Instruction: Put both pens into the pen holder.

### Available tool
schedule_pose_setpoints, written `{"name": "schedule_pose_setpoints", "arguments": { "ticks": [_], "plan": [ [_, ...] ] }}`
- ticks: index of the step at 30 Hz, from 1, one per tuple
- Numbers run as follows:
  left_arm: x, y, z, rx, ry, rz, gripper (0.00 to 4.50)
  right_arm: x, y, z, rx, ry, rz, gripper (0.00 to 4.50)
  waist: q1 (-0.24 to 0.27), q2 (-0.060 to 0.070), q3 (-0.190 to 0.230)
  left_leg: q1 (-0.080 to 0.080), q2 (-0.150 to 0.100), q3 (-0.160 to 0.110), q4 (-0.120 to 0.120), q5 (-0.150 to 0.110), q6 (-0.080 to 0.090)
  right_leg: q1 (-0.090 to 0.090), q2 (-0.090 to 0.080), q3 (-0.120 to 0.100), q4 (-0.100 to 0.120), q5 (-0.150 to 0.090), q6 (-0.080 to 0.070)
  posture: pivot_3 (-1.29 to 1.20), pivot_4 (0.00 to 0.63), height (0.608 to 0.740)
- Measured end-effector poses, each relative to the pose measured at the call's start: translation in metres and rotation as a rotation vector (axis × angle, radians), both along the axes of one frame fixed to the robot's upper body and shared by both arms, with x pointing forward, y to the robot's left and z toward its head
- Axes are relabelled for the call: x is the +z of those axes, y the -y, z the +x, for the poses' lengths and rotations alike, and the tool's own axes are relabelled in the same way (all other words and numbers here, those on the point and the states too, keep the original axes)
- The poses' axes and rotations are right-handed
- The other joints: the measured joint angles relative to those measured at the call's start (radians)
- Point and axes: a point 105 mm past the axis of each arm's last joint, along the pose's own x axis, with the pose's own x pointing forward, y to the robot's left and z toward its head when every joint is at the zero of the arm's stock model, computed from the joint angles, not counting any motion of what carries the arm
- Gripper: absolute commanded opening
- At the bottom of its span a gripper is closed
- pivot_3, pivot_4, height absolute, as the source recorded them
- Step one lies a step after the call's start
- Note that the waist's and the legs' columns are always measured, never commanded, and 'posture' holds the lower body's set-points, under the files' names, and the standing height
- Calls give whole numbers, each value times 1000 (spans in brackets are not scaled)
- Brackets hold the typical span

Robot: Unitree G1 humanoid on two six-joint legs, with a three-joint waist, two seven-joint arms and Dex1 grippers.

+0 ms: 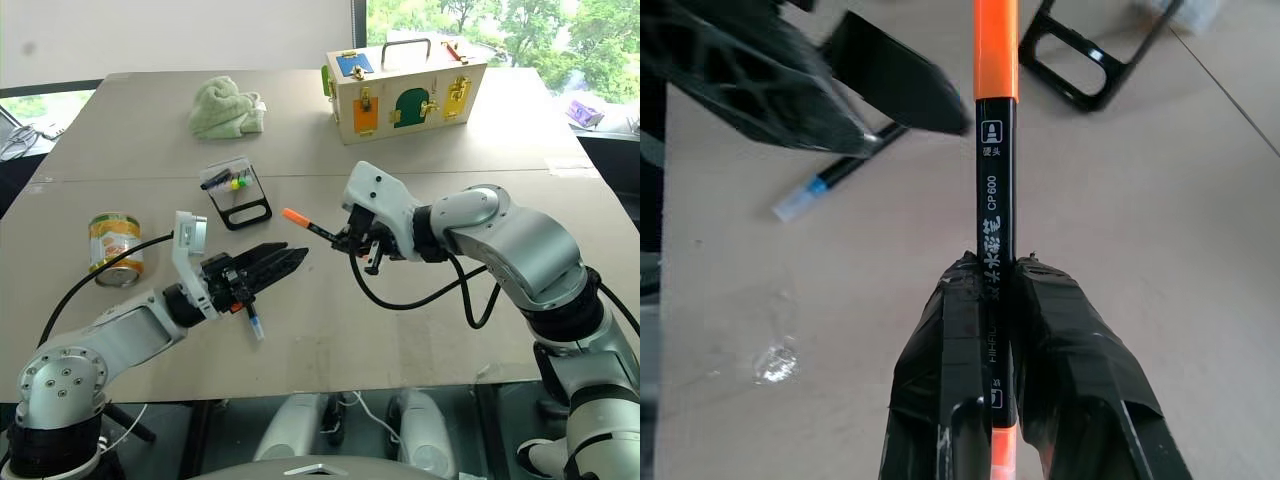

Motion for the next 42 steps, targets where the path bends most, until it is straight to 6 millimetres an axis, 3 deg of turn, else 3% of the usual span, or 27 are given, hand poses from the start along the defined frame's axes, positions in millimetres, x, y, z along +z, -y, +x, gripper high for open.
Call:
{"name": "schedule_pose_setpoints", "arguments": {
  "ticks": [8,11,12,13,18,24,31,36,37,39,42],
  "plan": [
    [9,16,5,-90,14,-55,15,-1,-2,2,-22,8,-9,0,0,0,0,0,-1,0,1,0,0,0,0,1,0,1,-2,0,150,740],
    [10,17,3,-119,22,-72,15,-2,-2,3,-22,7,-10,0,-1,0,0,0,0,0,1,0,0,0,1,1,0,1,-2,0,150,740],
    [12,17,2,-126,29,-80,603,-2,-2,3,-21,7,-10,0,-1,0,0,0,0,0,1,0,0,0,1,1,0,1,-2,0,150,740],
    [12,17,2,-129,31,-84,674,-2,-2,3,-21,8,-10,0,0,0,0,0,0,0,1,0,0,0,1,1,0,1,-1,0,150,740],
    [16,11,3,-109,44,-94,2947,-2,-5,2,-4,14,-5,0,0,0,0,0,0,0,1,0,0,0,1,1,0,1,-1,0,150,740],
    [17,10,9,-65,57,-89,2947,1,-8,0,22,33,10,0,0,0,0,0,0,0,1,0,0,0,1,1,0,1,-1,0,150,740],
    [22,16,13,-79,87,-97,20,1,-9,0,37,36,20,0,0,0,0,0,0,1,1,0,0,0,1,1,0,1,-1,0,150,740],
    [21,16,13,-83,96,-87,20,0,-9,0,37,32,20,0,0,0,0,0,0,0,1,0,0,0,1,1,0,1,-1,0,150,740],
    [21,16,13,-84,100,-85,0,0,-9,0,41,37,21,703,0,0,0,0,0,1,1,0,0,0,1,1,0,1,-1,0,150,740],
    [22,13,15,-71,115,-69,0,2,-10,-1,58,58,34,1260,0,0,0,0,0,1,1,0,0,0,1,1,0,1,-1,0,150,740],
    [28,2,22,-11,161,-12,0,1,-4,-3,72,91,38,2638,4,-1,0,0,0,0,1,0,0,0,1,1,0,1,-1,0,150,740]
  ]
}}
